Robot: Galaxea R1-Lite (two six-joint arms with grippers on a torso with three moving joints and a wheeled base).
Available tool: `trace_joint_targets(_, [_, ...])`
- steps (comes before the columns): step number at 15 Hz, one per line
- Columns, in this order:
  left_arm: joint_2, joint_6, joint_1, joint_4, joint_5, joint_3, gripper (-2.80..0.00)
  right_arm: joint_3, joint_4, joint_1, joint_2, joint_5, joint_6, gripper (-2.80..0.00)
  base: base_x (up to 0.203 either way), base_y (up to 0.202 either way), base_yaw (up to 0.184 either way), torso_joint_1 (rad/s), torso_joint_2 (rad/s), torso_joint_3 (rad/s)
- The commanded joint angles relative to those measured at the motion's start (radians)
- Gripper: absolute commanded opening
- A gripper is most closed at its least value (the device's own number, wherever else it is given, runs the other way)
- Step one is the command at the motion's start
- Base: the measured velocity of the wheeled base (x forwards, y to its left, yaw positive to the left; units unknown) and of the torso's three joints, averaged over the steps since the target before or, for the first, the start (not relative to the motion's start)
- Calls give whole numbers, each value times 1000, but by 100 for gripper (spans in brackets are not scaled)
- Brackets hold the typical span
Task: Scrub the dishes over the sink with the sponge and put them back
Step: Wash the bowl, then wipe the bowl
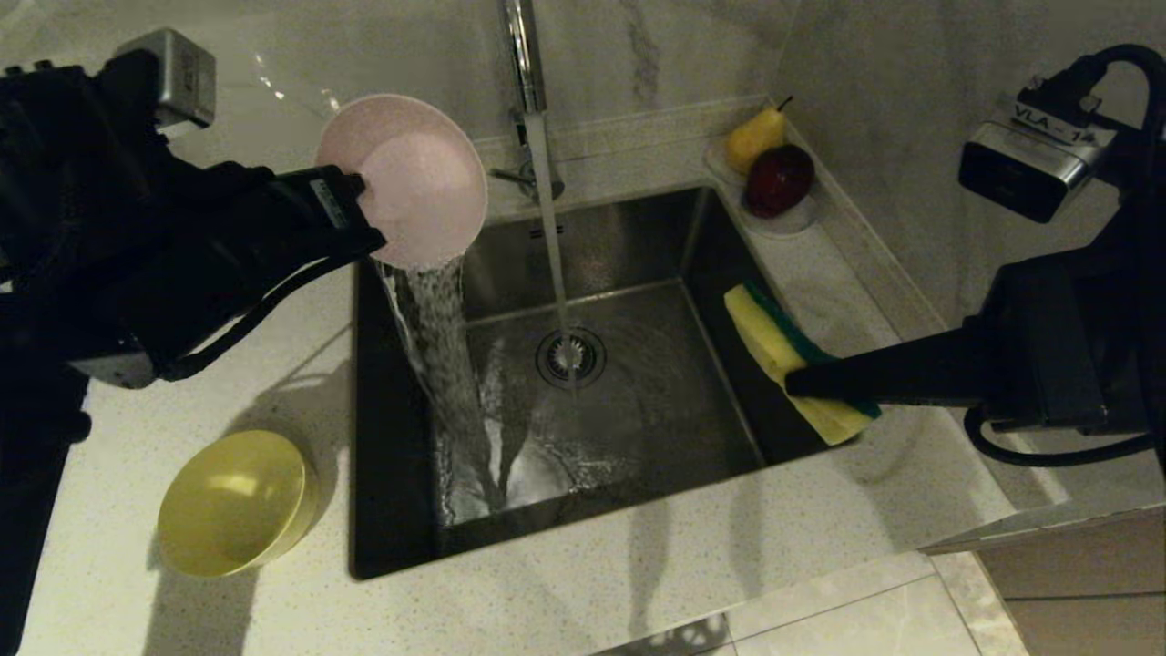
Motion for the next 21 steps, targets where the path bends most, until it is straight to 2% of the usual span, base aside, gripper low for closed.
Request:
trace_joint_targets(1, [-38, 49, 1, -231, -39, 100, -280, 3, 3, 2, 15, 3, 3, -280, 0, 0, 0, 0, 0, 0])
trace_joint_targets(3, [-68, 89, 1, -330, -99, 172, -280, 3, 3, 2, 23, 3, 3, -280, 0, 0, 0, 0, 0, 0])
trace_joint_targets(5, [-101, 118, 1, -383, -136, 224, -280, 1, 3, 2, 19, 3, 3, -280, 0, 0, 0, 0, 0, 0])
trace_joint_targets(8, [-126, 117, 1, -395, -153, 239, -280, 1, 3, 2, 13, 3, 4, -280, 0, 0, 0, 0, 0, 0])
trace_joint_targets(10, [-126, 113, 0, -352, -158, 237, -280, -12, 3, 9, 6, 4, 4, -280, 0, 0, 0, 0, 0, 0])
trace_joint_targets(11, [-125, 113, 0, -252, -152, 225, -280, -25, 3, 13, 3, 5, 4, -280, 0, 0, 0, 0, 0, 0])
trace_joint_targets(13, [-162, 99, -5, 16, -153, 173, -280, -65, 3, 36, 3, 5, 4, -280, 0, 0, 0, 0, 0, 0])
trace_joint_targets(15, [-187, 58, -34, 247, -166, 84, -280, -111, 3, 67, 11, 4, 4, -280, 0, 0, 0, 0, 0, 0])
trace_joint_targets(18, [-194, 25, -163, 420, -148, 26, -280, -143, 3, 134, 38, 3, 4, -280, 0, 0, 0, 0, 0, 0])
trace_joint_targets(21, [-179, 15, -260, 472, -97, 34, -280, -181, 3, 207, 89, 2, 3, -280, 0, 0, 0, 0, 0, 0])
